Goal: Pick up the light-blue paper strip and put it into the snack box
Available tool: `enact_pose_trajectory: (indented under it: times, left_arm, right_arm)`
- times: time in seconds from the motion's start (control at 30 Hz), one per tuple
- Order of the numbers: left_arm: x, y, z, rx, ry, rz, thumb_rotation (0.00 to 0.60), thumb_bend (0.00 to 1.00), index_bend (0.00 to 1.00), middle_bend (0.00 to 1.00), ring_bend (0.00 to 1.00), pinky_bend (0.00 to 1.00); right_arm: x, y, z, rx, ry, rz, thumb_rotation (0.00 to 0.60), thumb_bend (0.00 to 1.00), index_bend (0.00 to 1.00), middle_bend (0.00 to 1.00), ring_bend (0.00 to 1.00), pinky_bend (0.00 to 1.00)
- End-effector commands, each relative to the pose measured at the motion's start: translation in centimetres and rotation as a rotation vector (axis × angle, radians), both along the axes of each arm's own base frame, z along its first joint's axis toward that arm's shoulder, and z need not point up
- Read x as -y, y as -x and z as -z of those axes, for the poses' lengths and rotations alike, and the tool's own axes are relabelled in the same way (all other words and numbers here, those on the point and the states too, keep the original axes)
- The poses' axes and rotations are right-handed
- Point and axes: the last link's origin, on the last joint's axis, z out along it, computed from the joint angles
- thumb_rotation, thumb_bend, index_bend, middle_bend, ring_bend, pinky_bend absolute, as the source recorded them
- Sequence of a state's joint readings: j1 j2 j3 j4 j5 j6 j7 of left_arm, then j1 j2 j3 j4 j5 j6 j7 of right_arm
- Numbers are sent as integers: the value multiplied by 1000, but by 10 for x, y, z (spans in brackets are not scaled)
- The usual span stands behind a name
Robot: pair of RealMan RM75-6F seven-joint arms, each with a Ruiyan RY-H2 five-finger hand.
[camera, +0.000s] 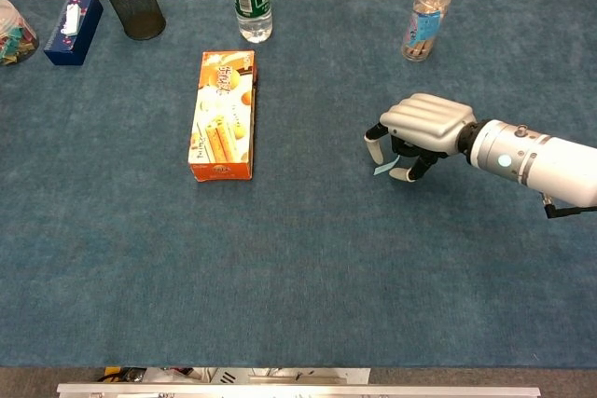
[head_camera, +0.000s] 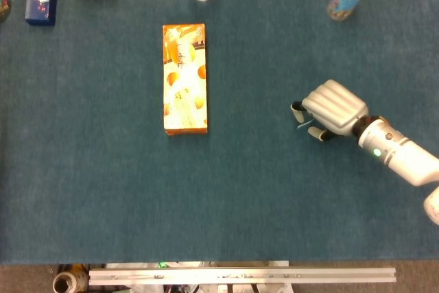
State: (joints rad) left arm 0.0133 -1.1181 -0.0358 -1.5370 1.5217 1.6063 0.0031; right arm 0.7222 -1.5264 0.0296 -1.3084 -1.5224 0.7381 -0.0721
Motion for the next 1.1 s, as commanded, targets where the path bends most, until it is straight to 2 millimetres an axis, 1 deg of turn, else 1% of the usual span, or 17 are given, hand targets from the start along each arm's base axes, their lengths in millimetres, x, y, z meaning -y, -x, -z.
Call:
enact_pose_trajectory:
  times: [0.03, 0.23, 0.47, 0.73, 0.97, 1.07, 1.1]
  left_arm:
    - [0, 0, 0, 0, 0, 1, 600, 264, 170, 246, 212, 141]
    - [0, 2, 0, 0, 2, -3, 600, 264, 170, 246, 212, 141]
    - [0, 3, -1, 0, -2, -6, 600, 264, 170, 246, 212, 141]
    - [1, 4, -2, 1, -7, -10, 600, 264, 170, 246, 212, 141]
    - [2, 5, -2, 0, -7, -12, 600, 265, 170, 246, 212, 141]
    - [1, 5, -2, 0, -9, -11, 600, 264, 170, 246, 212, 141]
    - [1, 5, -3, 0, -10, -10, 600, 264, 170, 246, 212, 141]
  right_arm:
    - [0, 1, 1, -4, 2, 1, 600, 267, 512, 1000, 1000, 1000]
    - [2, 3, 5, -10, 5, 10, 600, 266, 524, 1000, 1000, 1000]
    - [7, 2, 11, -11, 14, 17, 600, 267, 563, 1000, 1000, 1000]
    - [8, -1, 18, -12, 10, 16, 600, 268, 616, 1000, 1000, 1000]
    - [8, -1, 19, -15, 6, 20, 600, 270, 684, 1000, 1000, 1000]
    - [9, -4, 18, 4, 11, 24, 600, 271, 695, 1000, 1000, 1000]
    - [11, -8, 16, 29, 16, 33, 600, 271, 696, 1000, 1000, 1000]
